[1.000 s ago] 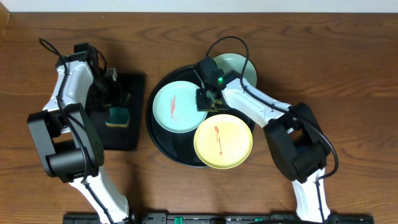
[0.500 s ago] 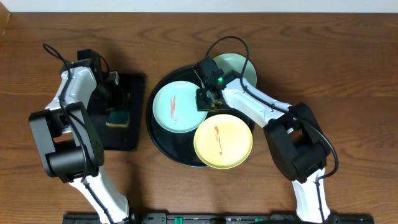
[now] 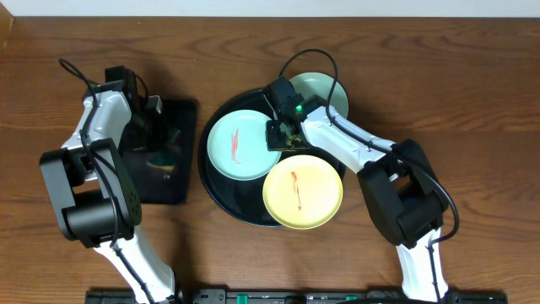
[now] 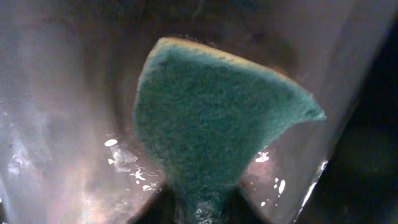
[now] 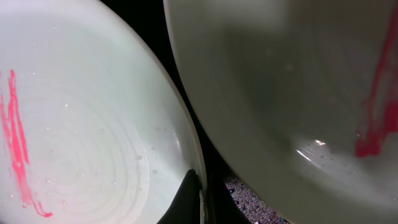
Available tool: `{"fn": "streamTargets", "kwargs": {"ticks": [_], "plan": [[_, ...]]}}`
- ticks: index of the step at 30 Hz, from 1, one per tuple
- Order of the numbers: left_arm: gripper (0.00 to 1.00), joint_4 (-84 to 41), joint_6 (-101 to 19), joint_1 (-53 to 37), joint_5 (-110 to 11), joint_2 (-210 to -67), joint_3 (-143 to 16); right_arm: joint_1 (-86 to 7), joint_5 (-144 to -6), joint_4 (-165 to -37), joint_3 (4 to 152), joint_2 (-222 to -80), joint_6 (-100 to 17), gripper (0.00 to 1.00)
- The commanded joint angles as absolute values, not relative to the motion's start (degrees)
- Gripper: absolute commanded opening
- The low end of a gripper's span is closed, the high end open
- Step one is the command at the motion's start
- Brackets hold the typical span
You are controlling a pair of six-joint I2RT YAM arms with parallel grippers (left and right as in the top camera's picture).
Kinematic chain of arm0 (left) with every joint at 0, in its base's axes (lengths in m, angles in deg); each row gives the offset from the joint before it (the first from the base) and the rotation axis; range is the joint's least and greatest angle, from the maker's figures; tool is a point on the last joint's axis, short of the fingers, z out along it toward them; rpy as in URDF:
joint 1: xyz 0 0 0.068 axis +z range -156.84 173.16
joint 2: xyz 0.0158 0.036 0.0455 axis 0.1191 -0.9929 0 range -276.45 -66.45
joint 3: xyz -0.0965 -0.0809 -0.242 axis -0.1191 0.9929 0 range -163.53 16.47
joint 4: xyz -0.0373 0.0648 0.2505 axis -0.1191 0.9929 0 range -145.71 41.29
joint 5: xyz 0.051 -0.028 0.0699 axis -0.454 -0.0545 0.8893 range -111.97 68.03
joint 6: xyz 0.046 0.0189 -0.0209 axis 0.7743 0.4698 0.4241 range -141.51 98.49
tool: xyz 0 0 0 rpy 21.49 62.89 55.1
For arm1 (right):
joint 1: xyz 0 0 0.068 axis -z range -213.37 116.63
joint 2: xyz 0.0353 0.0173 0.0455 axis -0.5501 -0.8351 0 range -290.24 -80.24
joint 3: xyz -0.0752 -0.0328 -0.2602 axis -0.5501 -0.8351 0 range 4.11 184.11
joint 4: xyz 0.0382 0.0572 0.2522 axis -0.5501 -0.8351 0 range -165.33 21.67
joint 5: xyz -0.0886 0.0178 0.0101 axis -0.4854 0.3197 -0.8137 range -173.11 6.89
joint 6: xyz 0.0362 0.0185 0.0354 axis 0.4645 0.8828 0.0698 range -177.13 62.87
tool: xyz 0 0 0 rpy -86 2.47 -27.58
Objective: Clean dirty plates on tray and stack at the side
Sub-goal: 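Grasp the green sponge from the black tray with the left gripper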
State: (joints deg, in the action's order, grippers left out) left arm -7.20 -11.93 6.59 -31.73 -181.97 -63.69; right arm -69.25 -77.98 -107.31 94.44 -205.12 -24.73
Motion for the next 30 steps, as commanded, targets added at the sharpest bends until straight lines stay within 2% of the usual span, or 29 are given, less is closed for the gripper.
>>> {"fn": "streamTargets", "kwargs": {"ticks": [1, 8, 19, 30], "plan": [[0.07, -7.2, -11.5, 6.6, -31.8, -182.5, -63.3, -70.2, -80.3, -107.0, 94.3, -206.7, -26.4, 0.01], [0.07, -2.8, -12.8, 6.6, -31.8, -180.1, -67.3, -70.1, -80.3, -106.9, 94.3, -206.7, -26.4, 0.01], [0.07, -1.2, -17.6, 6.3, -31.5, -168.1, -69.2, -70.1, -79.6, -107.3, 94.3, -206.7, -26.6, 0.01], [0.08, -2.3, -17.8, 5.9, -28.8, -169.5, -68.5, -70.1, -79.6, -107.8, 94.3, -206.7, -27.0, 0.01]]}}
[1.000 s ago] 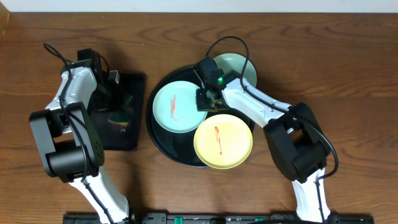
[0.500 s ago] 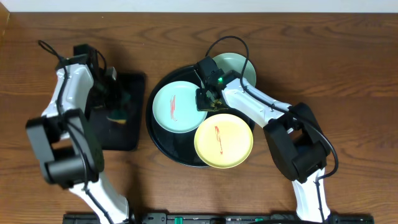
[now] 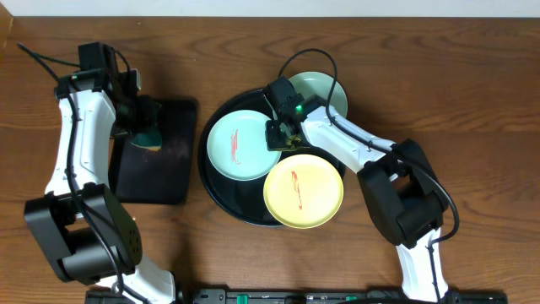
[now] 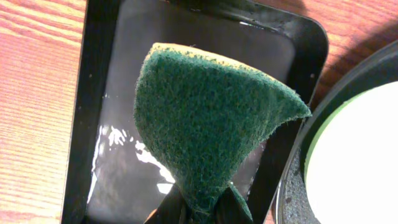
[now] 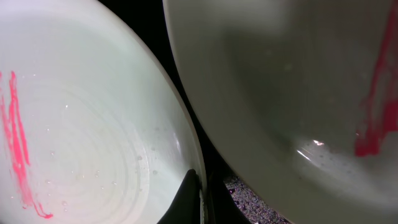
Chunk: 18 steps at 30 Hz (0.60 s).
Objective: Clean dirty plates on tray and stack at the side
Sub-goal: 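Grasp the green sponge from the black tray with the left gripper, then scrub the left pale green plate with the sponge in the left gripper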
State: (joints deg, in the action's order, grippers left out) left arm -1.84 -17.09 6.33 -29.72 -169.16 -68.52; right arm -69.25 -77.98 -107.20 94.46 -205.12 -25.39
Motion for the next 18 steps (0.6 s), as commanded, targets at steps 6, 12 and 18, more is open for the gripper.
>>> {"fn": "streamTargets", "kwargs": {"ticks": [6, 12, 18], "plan": [[0.08, -2.4, -19.8, 5.6, -29.7, -169.4, -68.1, -69.9, -76.9, -107.7, 94.3, -206.7, -28.4, 0.01], [0.07, -2.0, -22.3, 1.1, -36.0, -169.4, -68.1, -68.6, -73.5, -108.0, 94.3, -206.7, -28.5, 0.01], [0.07, -3.2, -26.5, -8.0, -35.9, -169.4, -68.0, -68.2, -73.1, -108.2, 94.3, -206.7, -28.5, 0.01]]}}
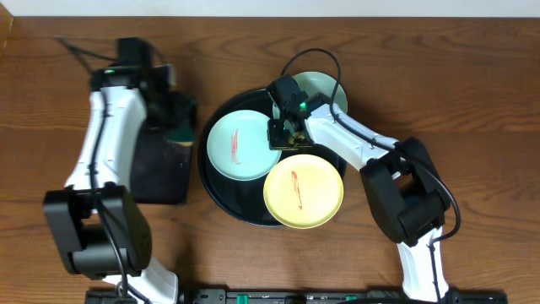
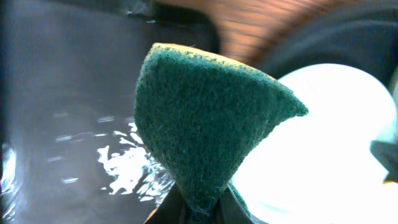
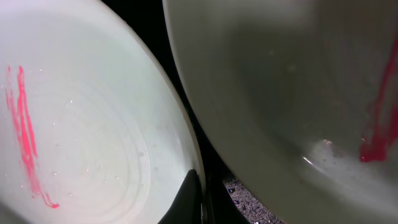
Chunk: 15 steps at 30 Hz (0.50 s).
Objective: Clean dirty plates on tray and stack at the side
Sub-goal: 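Scrub the left pale green plate with the sponge in the left gripper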
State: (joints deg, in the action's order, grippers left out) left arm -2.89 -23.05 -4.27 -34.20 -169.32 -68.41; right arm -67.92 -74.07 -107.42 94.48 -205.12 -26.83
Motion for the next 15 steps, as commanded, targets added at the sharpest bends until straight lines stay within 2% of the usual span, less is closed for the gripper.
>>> {"fn": "streamTargets", "kwargs": {"ticks": [1, 6, 15], "plan": [[0.07, -3.8, -27.0, -9.6, -35.9, -169.5, -67.8, -68.2, -73.1, -108.3, 94.3, -206.7, -28.5, 0.01], [0.07, -6.6, -32.6, -14.8, -31.7, -170.7, -65.3, -68.2, -73.1, -108.4, 94.3, -206.7, -28.5, 0.01], [0.07, -9.3, -33.3, -19.9, -31.6, -179.3, -63.9, -68.2, -73.2, -108.4, 94.3, -206.7, -28.5, 0.01]]}}
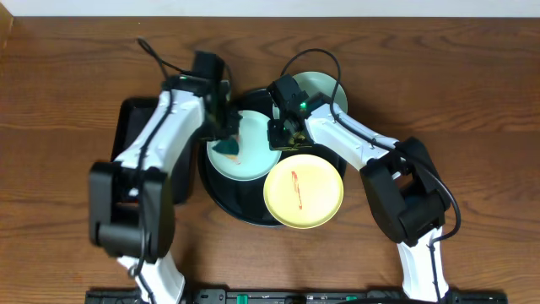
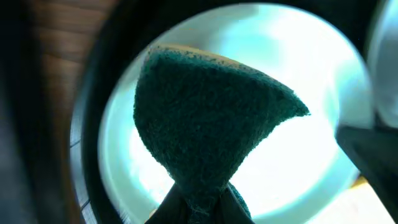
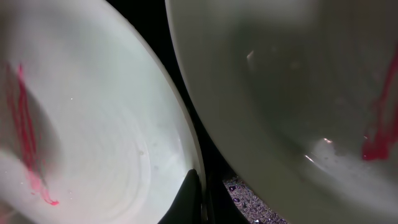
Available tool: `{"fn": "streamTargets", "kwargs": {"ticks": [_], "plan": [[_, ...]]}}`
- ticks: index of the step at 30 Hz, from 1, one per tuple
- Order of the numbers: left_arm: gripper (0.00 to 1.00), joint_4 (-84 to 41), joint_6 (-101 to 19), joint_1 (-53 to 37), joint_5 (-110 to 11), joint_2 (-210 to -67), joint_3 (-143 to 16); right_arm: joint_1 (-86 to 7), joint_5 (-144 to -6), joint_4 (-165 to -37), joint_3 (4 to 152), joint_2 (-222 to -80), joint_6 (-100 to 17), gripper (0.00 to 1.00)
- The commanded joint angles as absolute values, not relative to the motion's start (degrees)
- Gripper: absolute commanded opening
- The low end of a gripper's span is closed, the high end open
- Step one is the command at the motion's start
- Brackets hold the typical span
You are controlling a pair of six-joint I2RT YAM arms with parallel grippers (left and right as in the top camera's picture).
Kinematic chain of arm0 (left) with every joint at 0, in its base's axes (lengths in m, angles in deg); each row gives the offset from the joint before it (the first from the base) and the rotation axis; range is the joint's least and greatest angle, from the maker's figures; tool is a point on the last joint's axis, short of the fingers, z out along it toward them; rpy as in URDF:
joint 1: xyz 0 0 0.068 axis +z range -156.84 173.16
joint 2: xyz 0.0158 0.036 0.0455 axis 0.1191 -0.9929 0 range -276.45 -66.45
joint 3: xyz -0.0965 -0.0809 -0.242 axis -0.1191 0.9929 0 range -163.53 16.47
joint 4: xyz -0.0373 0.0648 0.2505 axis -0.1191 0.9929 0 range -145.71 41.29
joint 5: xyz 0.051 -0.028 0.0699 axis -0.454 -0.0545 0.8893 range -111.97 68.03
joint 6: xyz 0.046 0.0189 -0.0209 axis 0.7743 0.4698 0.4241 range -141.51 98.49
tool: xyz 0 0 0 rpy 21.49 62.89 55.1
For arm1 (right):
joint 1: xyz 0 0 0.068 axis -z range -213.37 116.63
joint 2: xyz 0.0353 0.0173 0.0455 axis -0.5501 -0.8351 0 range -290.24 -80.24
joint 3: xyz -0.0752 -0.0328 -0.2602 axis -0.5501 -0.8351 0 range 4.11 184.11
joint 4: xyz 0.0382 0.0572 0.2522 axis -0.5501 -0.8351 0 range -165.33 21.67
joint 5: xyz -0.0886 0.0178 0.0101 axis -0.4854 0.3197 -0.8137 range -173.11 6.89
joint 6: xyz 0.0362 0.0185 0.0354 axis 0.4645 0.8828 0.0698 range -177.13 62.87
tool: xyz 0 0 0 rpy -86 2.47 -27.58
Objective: Clean dirty plates on tray and stack at the side
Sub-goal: 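Scrub the left pale green plate with the sponge in the left gripper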
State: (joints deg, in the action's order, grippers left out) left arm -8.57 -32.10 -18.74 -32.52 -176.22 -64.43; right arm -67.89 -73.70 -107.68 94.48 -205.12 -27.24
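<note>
A round black tray (image 1: 221,195) holds a light blue plate (image 1: 253,156) with a red smear and a yellow plate (image 1: 304,191) with a red streak. A pale green plate (image 1: 325,89) sits at the tray's back right. My left gripper (image 1: 226,139) hangs over the blue plate, shut on a green sponge (image 2: 205,124). My right gripper (image 1: 277,135) is shut on the blue plate's right rim (image 3: 198,163); the red smear (image 3: 25,134) shows in the right wrist view, shaded by the sponge.
A rectangular black tray (image 1: 133,131) with water lies left of the round tray. Bare wooden table (image 1: 472,101) surrounds both. The yellow plate (image 3: 298,93) fills the right wrist view's right side.
My left gripper has moved right with the sponge, from the edge of the rectangular tray to over the blue plate. A shadow now falls on the red smear. The right gripper has not moved.
The left gripper held the sponge down in the wet rectangular tray, then raised above it, then at that tray's right edge, and now over the blue plate. All the while my right gripper stayed shut on the blue plate's rim.
</note>
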Motion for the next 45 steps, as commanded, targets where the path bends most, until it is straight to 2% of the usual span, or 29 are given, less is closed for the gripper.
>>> {"fn": "streamTargets", "kwargs": {"ticks": [1, 9, 15, 17, 21, 27, 32, 40, 45], "plan": [[0.07, -10.0, -34.4, -20.1, -31.6, -181.3, -63.9, -68.2, -73.2, -108.6, 94.3, -206.7, -28.5, 0.01], [0.07, -9.2, -35.7, -20.1, -33.8, -185.8, -63.9, -68.2, -73.2, -108.8, 94.3, -206.7, -28.6, 0.01], [0.07, -9.0, -14.7, -19.7, -58.1, -185.7, -63.9, -68.2, -73.2, -108.6, 94.3, -206.7, -28.6, 0.01], [0.07, -9.0, -13.6, -19.4, -60.0, -185.7, -63.9, -68.2, -73.2, -108.6, 94.3, -206.7, -28.6, 0.01], [0.07, -10.4, -16.8, -17.7, -55.3, -185.7, -64.1, -68.2, -73.2, -108.6, 94.3, -206.7, -28.6, 0.01], [0.07, -9.4, -39.5, -15.3, -25.8, -185.4, -66.3, -68.2, -73.2, -108.5, 94.3, -206.7, -28.5, 0.01], [0.07, -8.1, -41.6, -15.4, -18.3, -184.0, -67.9, -68.3, -73.2, -108.6, 94.3, -206.7, -28.5, 0.01], [0.07, -2.8, -40.5, -18.0, -21.1, -183.9, -67.9, -68.3, -73.2, -108.5, 94.3, -206.7, -28.5, 0.01], [0.08, -2.0, -26.6, -20.1, -41.8, -183.9, -67.9, -68.3, -73.2, -108.6, 94.3, -206.7, -28.6, 0.01]]}}
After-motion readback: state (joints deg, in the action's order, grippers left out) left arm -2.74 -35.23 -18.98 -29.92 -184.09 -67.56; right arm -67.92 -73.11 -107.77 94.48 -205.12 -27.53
